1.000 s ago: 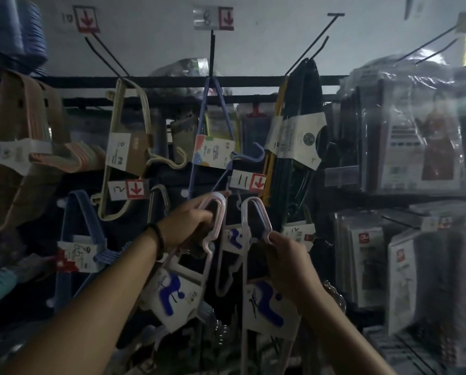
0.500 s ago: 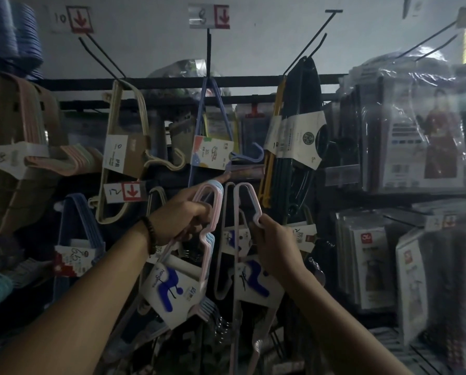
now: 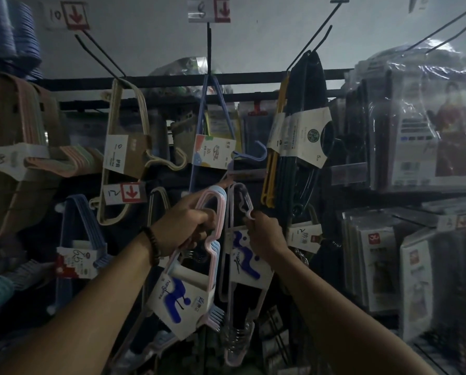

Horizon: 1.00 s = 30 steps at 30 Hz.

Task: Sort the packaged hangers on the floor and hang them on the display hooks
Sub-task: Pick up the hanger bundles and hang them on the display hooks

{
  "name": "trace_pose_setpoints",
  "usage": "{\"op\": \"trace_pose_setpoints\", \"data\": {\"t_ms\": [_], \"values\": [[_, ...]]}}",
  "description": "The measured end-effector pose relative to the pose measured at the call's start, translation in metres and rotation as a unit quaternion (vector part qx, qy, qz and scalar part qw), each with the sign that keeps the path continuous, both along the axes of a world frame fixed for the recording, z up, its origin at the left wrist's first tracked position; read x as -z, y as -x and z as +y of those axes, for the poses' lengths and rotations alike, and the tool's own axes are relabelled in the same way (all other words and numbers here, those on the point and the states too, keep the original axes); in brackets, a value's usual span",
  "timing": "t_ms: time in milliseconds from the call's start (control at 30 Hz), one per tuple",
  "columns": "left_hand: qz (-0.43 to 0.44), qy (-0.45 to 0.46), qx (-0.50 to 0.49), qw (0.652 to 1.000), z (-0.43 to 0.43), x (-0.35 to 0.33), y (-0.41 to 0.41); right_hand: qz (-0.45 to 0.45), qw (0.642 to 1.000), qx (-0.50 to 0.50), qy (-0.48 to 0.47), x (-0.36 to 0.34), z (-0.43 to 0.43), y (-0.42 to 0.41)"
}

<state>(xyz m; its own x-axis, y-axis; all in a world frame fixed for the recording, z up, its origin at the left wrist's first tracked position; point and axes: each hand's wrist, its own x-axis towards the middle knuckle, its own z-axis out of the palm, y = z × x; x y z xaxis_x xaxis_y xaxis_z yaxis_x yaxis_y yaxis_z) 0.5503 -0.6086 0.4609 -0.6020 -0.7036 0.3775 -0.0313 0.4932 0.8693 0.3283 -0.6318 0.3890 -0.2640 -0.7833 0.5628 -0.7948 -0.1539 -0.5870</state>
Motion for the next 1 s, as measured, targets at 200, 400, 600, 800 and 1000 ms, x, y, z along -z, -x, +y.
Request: {"op": "trace_pose_setpoints", "data": {"t_ms": [200, 400, 600, 800, 1000], "values": [[0.011, -0.027, -0.004, 1.000, 0.014, -0.001, 0.002, 0.148, 0.982, 0.071, -0.093, -0.006, -0.045, 0.000], [0.043, -0.047, -0.022, 0.998, 0.019, 0.011, 0.005, 0.005, 0.993, 0.069, -0.095, -0.001, -0.091, 0.008], [0.060, -0.056, -0.043, 0.996, 0.018, 0.031, -0.001, 0.005, 0.993, 0.009, -0.115, -0.006, -0.062, 0.010], [0.091, -0.060, -0.079, 0.991, 0.019, 0.051, 0.001, -0.139, 0.984, -0.079, 0.074, 0.012, 0.029, -0.017], [0.138, -0.021, -0.094, 0.986, 0.038, 0.061, 0.017, -0.125, 0.955, -0.245, 0.110, 0.042, 0.126, -0.042]]}}
